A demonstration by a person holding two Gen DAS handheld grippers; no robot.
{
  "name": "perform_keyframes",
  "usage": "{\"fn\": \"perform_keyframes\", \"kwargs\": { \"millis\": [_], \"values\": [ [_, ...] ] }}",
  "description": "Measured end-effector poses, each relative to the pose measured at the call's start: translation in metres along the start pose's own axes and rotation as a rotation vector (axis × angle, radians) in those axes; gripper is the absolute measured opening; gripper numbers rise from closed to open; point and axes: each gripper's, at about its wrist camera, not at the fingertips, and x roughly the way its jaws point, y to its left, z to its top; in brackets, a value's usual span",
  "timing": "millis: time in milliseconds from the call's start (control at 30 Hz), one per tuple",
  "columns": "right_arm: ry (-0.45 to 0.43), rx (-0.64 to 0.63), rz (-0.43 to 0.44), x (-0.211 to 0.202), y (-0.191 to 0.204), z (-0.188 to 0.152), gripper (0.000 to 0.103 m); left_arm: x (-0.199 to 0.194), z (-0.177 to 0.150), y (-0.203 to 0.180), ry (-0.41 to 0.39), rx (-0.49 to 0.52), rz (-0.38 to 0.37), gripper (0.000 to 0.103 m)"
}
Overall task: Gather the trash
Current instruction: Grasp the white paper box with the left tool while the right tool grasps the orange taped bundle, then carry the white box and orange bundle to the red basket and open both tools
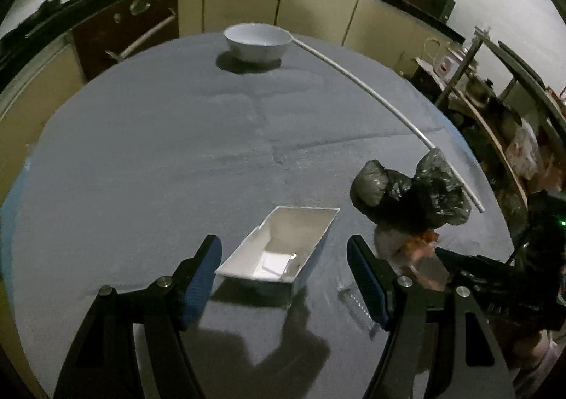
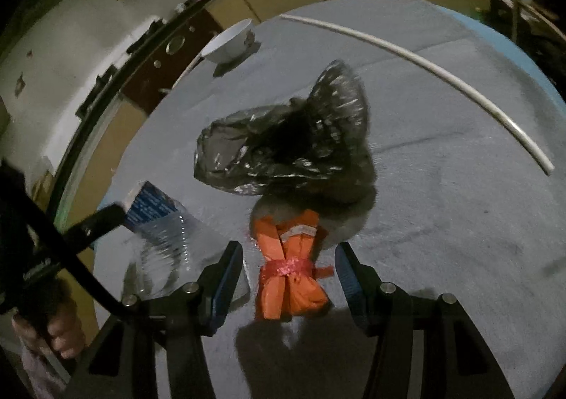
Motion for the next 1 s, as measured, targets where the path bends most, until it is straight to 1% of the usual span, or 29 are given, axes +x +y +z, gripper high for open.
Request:
{"fn": "perform_keyframes", "kwargs": {
  "millis": [33,67,100,167,233,267,300,333,433,533,600,667,800,900,1000],
  "values": [
    [0.008,-0.012,-0.003,0.005,0.002,0.001,0.046,0.004,0.001,-0.001,0.007,0.01,-0.004,0.074],
    [0.016,-0.022,-0.011,0.009,0.003,0.002,0.039,0.008,0.001,-0.002,0.014,0.018,0.003,0.074],
    [0.001,-0.035,-0.016,0.009,0.004,0.003,0.039,0.013,0.001,-0.003,0.021,0.021,0.009,0.074],
    [-0.01,-0.048,-0.021,0.011,0.007,0.003,0.037,0.018,0.0,0.0,0.016,0.008,-0.017,0.074],
    [-0.024,-0.043,-0.014,0.01,0.005,0.001,0.035,0.021,0.0,0.005,0.013,-0.018,-0.027,0.062],
    [-0.028,-0.034,-0.006,0.008,0.003,-0.002,0.035,0.023,0.0,0.008,0.018,-0.028,-0.04,0.052],
    [-0.029,-0.025,0.005,0.007,0.001,-0.003,0.035,0.024,0.0,0.009,0.019,-0.037,-0.065,0.046],
    [-0.03,-0.013,0.024,0.004,-0.002,-0.005,0.035,0.025,0.0,0.008,0.016,-0.048,-0.076,0.046],
    [-0.047,-0.001,0.061,-0.009,-0.005,-0.01,0.035,0.019,-0.003,0.005,-0.012,-0.045,-0.038,0.044],
    [-0.071,-0.001,0.084,-0.024,-0.002,-0.014,0.035,0.007,-0.011,0.004,-0.048,-0.053,-0.029,0.044],
    [-0.088,0.0,0.1,-0.034,-0.002,-0.019,0.035,-0.005,-0.016,0.002,-0.069,-0.05,0.003,0.044],
    [-0.102,-0.004,0.114,-0.047,-0.002,-0.027,0.035,-0.021,-0.022,-0.004,-0.097,-0.033,0.065,0.044],
    [-0.124,-0.013,0.138,-0.067,0.004,-0.04,0.035,-0.055,-0.035,-0.02,-0.151,0.01,0.146,0.044],
    [-0.14,-0.02,0.147,-0.083,0.007,-0.05,0.035,-0.079,-0.044,-0.034,-0.198,0.043,0.183,0.044],
    [-0.158,-0.031,0.151,-0.097,0.011,-0.058,0.035,-0.097,-0.053,-0.048,-0.23,0.077,0.199,0.044]
  ]
}}
